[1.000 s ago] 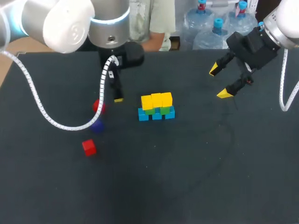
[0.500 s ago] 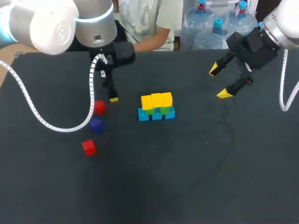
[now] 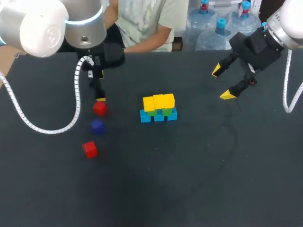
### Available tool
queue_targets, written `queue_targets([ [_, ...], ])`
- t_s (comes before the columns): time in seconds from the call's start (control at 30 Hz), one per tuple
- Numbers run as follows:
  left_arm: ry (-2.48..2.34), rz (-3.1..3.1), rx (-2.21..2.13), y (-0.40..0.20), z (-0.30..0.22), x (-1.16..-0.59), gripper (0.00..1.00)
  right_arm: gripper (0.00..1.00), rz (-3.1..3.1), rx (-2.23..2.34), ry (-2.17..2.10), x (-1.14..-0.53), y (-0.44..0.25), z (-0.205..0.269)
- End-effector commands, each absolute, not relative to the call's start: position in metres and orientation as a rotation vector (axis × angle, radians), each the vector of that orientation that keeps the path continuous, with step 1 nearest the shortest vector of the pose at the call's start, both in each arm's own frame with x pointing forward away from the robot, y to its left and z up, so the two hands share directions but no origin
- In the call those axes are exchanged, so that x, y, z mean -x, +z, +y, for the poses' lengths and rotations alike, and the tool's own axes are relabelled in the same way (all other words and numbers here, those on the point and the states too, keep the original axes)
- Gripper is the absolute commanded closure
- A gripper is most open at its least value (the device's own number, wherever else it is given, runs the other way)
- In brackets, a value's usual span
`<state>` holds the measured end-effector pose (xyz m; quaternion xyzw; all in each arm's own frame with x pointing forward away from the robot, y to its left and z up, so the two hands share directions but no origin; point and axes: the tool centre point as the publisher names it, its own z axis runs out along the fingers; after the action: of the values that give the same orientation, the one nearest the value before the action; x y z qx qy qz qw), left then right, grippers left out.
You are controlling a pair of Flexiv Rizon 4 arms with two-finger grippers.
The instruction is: Place the blue cubes, place green cubes on the blue cubes, place the yellow cubes on the green cubes, then place the red cubes on the yellow cubes, and place purple cube on the red cubes.
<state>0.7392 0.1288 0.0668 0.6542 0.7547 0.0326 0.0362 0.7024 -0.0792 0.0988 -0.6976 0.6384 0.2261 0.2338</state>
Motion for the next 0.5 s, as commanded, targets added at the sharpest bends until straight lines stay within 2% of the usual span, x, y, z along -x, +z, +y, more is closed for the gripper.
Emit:
queue_targets([
  [0.03, 0.095, 2.341, -2.031, 0.064, 0.137, -0.744, 0.0, 0.0, 1.751, 1.915, 0.621, -0.702, 0.099, -0.079],
  [0.5, 0.072, 2.301, -2.157, 0.032, 0.135, -0.765, 0.0, 0.0, 1.751, 1.915, 0.621, -0.702, 0.099, -0.079],
])
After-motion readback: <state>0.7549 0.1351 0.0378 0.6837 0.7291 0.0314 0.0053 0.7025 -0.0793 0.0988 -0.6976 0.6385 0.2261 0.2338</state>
